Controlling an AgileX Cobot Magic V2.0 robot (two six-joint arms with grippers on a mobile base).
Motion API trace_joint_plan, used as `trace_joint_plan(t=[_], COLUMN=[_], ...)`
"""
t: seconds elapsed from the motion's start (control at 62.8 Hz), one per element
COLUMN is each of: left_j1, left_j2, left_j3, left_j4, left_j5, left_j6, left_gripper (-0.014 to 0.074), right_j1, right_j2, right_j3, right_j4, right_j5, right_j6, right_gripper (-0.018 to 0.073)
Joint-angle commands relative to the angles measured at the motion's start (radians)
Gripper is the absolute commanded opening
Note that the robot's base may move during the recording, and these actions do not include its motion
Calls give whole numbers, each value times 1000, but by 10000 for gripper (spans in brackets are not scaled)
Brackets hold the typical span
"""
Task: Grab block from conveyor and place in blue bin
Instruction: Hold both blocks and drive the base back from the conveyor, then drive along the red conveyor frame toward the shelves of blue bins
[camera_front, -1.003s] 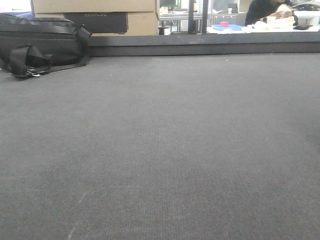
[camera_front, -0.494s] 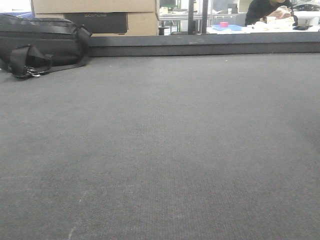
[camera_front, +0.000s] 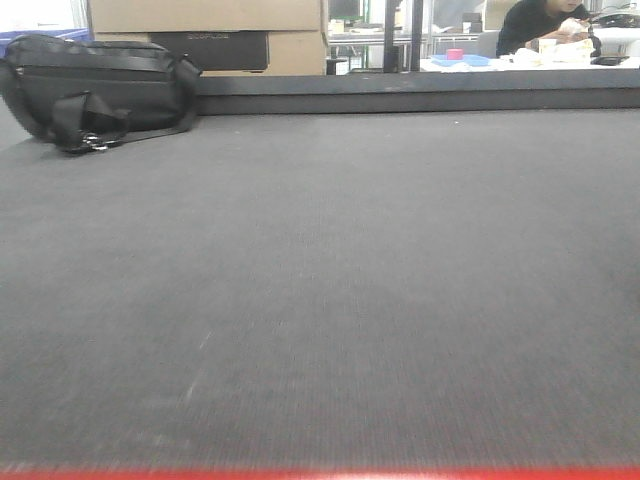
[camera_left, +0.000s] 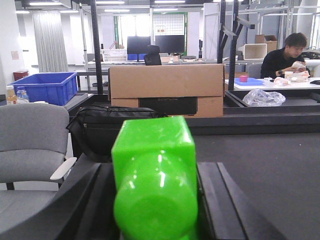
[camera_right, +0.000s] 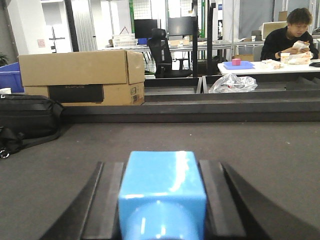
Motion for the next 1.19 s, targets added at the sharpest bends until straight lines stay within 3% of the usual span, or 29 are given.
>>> trace_joint_plan(t=[0.0, 1.178], left_j1=[-7, -6], left_j2=[-6, -6], left_j3=[0, 0], left_j4=[-9, -9], left_j5=[-17, -19], left_j6=[-4, -4], left_gripper=[-111, -111], right_j1=[-2, -2], right_j2=[-4, -4], right_j3=[1, 1], right_j4=[-5, -5], right_j5=[-26, -32], right_j6=[-4, -4], right_gripper=[-162, -162])
